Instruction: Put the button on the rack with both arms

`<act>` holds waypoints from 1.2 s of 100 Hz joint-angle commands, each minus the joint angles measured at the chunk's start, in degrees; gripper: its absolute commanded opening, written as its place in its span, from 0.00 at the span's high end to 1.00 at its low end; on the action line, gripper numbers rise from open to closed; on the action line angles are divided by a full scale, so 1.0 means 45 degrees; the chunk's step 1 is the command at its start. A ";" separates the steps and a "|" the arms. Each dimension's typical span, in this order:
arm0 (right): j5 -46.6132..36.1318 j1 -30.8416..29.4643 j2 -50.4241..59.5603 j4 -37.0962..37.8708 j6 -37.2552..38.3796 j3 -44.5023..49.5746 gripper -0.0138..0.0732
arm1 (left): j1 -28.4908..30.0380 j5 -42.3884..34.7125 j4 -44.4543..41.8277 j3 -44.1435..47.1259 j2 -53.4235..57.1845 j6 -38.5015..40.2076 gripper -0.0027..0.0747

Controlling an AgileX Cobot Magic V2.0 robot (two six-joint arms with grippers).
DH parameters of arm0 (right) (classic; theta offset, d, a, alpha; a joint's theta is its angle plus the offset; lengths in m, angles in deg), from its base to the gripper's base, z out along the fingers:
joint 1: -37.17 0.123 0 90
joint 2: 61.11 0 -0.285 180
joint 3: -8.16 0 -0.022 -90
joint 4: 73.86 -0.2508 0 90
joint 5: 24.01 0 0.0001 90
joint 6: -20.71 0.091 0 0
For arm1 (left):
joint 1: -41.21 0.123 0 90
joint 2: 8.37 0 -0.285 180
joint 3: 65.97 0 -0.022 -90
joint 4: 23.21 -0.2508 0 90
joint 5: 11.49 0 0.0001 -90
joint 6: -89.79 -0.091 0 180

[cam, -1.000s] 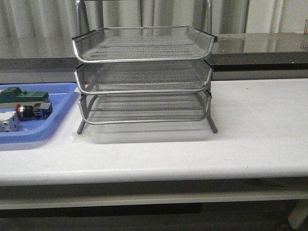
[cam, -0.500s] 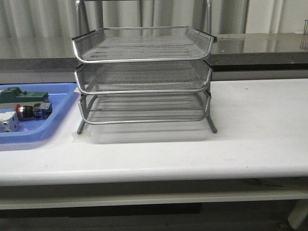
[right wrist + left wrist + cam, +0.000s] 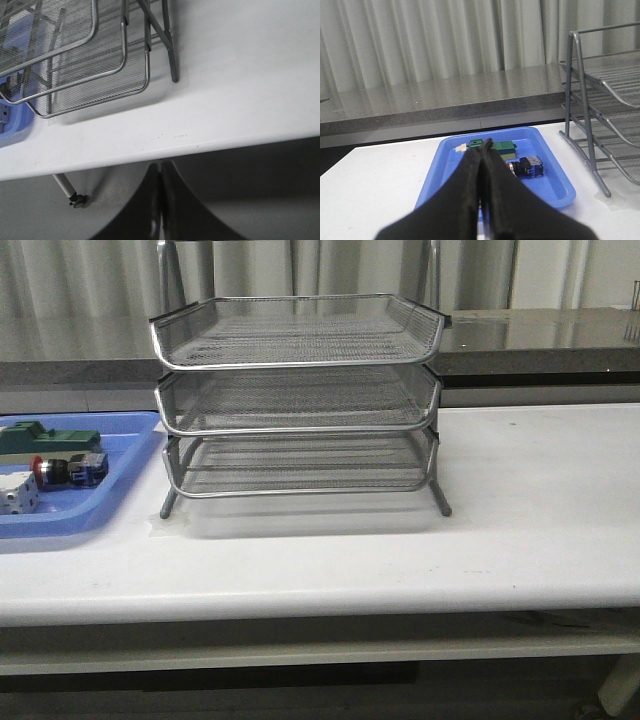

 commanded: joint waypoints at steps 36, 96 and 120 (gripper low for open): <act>-0.1224 -0.0021 -0.2294 -0.4136 -0.2111 -0.0438 0.42 | 0.0030 -0.1091 0.0107 0.0725 0.0413 0.0117 0.99; 0.0509 0.0734 -0.7884 -1.6954 -1.1978 -0.0438 0.42 | 0.0030 -0.1091 0.0107 0.0725 0.0413 0.0117 0.99; 0.1128 0.1136 -0.9425 -1.7813 -1.2724 -0.0869 0.42 | 0.0030 -0.1091 0.0107 0.0725 0.0413 0.0117 0.99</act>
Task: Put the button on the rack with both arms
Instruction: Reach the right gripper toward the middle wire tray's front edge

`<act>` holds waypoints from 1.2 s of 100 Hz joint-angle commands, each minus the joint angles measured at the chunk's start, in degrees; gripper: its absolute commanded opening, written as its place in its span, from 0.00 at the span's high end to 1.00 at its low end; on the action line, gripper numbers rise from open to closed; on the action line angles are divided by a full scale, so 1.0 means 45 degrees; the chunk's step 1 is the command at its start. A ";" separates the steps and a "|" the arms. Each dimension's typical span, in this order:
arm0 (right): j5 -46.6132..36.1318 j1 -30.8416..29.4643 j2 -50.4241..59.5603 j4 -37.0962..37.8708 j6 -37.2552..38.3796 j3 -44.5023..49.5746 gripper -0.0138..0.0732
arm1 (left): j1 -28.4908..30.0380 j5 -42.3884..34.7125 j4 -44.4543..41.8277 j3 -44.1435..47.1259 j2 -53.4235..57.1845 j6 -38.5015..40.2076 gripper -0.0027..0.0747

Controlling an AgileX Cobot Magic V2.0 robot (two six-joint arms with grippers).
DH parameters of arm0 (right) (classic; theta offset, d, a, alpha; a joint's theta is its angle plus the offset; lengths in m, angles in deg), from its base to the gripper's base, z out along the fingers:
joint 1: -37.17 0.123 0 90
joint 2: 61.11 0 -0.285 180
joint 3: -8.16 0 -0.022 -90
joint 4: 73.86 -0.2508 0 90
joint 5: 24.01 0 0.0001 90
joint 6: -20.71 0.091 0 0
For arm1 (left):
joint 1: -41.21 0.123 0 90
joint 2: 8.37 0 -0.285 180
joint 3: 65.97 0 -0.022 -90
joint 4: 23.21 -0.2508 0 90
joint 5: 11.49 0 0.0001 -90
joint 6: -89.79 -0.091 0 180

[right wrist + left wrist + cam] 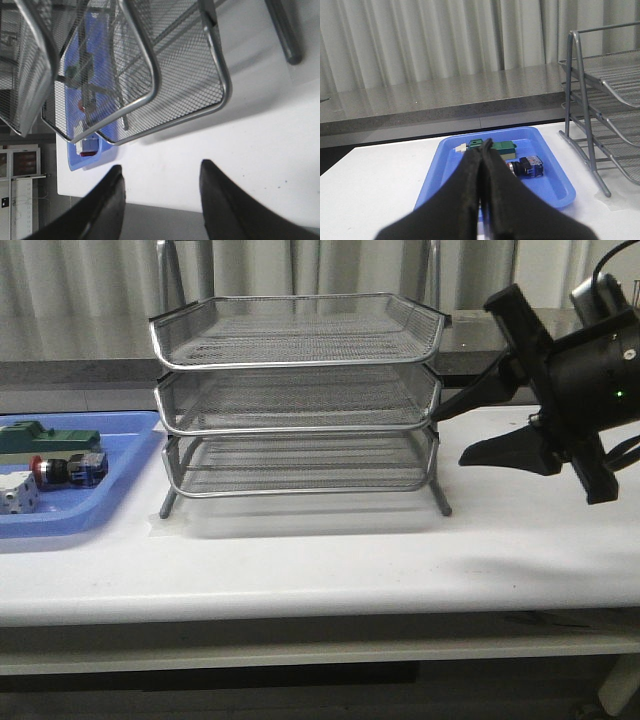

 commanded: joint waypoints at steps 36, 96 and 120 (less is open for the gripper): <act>0.0957 0.0060 -0.1200 -0.1919 -0.0337 -0.2377 0.42 | 0.0030 -0.1091 0.0107 0.0725 0.0413 0.0117 0.99; 0.2108 0.0060 -0.2932 -0.1929 0.0002 -0.4068 0.42 | 0.0030 -0.1091 0.0107 0.0725 0.0413 0.0117 0.99; 0.2137 0.0060 -0.2943 -0.1929 0.0002 -0.4086 0.48 | 0.0030 -0.1091 0.0107 0.0725 0.0413 0.0117 0.99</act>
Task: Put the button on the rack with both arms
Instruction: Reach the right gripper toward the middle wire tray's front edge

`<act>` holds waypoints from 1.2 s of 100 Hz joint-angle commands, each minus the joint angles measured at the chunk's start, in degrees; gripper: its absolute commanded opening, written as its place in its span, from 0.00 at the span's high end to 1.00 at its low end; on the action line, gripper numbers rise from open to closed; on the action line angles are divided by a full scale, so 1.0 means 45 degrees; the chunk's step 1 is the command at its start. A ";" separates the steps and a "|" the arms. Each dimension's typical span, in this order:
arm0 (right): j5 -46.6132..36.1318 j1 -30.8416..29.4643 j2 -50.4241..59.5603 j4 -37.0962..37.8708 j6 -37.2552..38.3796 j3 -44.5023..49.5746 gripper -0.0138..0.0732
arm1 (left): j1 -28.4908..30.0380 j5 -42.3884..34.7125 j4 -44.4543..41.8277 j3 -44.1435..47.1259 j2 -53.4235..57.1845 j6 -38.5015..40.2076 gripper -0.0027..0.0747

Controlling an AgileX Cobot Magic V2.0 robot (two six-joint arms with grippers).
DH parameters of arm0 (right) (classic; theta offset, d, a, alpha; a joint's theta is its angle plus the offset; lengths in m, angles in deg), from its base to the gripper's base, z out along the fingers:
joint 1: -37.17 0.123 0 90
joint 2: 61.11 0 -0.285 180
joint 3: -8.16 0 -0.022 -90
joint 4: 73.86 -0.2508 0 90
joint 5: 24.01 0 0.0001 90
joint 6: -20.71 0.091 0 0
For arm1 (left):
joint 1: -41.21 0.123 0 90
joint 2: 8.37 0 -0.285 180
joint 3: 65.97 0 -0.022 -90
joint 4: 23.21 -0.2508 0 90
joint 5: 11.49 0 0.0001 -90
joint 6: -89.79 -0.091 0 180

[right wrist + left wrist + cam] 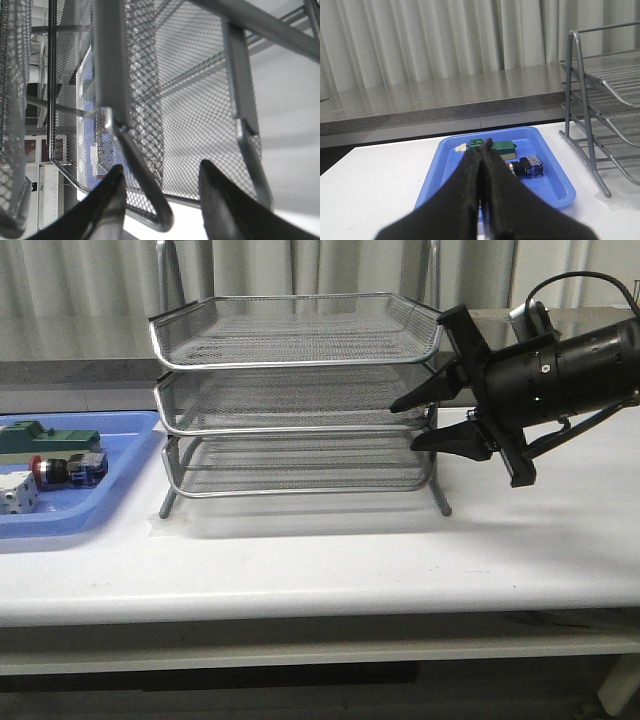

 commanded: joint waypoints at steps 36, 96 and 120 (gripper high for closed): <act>0.1090 0.0008 0.0599 -0.1746 -0.0062 -0.0361 0.63 | 0.0030 -0.1091 0.0107 0.0725 0.0413 0.0117 0.99; 0.1285 0.0008 0.0599 -0.0781 -0.0062 -0.0015 0.80 | 0.0030 -0.1091 0.0107 0.0725 0.0413 0.0117 0.99; 0.1565 -0.0003 0.0610 -0.0558 -0.0062 0.0610 0.80 | 0.0030 -0.1091 0.0107 0.0725 0.0413 0.0117 0.99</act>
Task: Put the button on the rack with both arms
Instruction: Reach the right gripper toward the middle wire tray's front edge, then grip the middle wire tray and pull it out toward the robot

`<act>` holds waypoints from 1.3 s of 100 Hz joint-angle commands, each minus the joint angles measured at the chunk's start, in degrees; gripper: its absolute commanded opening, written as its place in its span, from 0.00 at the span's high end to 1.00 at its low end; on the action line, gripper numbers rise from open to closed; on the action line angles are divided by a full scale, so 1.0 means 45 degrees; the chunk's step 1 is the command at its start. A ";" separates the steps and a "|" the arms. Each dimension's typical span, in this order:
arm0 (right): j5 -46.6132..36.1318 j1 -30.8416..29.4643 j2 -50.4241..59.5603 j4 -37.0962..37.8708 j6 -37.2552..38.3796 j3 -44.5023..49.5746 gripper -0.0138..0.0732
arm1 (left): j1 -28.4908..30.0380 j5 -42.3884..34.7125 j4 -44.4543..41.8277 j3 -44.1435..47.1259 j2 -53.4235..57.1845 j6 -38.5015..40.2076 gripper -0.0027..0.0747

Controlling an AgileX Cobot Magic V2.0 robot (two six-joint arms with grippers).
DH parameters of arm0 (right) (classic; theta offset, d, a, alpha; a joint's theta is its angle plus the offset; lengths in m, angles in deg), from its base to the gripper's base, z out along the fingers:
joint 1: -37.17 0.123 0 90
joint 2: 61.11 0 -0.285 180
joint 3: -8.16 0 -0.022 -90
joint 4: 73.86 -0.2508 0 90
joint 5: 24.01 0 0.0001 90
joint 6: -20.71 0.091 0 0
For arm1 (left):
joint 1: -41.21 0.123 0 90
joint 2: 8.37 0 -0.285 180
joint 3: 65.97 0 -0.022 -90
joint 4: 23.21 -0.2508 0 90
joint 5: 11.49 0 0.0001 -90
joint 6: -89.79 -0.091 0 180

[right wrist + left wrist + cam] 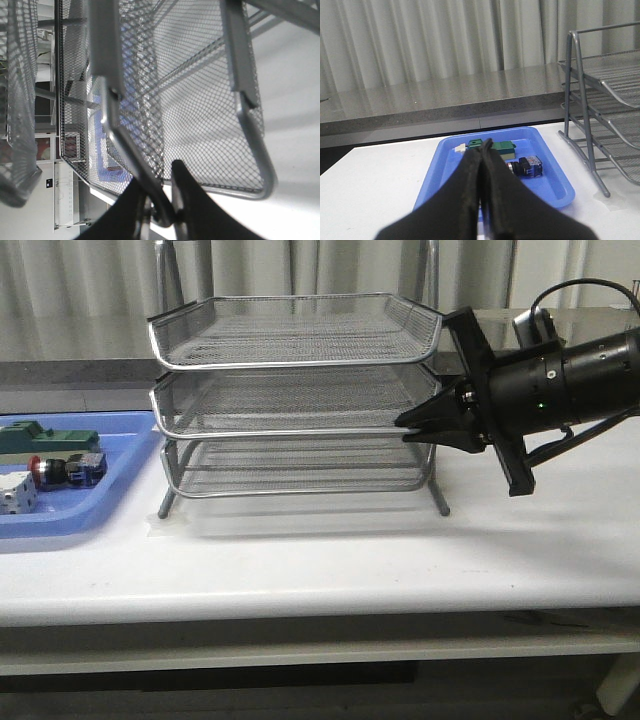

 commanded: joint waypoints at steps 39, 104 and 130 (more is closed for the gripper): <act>0.1216 -0.0003 0.0740 0.0759 -0.0005 0.0874 0.80 | 0.0030 -0.1091 0.0107 0.0725 0.0413 0.0117 0.99; 0.1275 -0.0003 0.1583 0.1894 -0.0005 0.2535 0.80 | 0.0030 -0.1091 0.0107 0.0725 0.0413 0.0117 0.99; 0.1386 -0.0003 0.1671 0.1937 -0.0016 0.3483 0.80 | 0.0030 -0.1091 0.0107 0.0725 0.0413 0.0117 0.99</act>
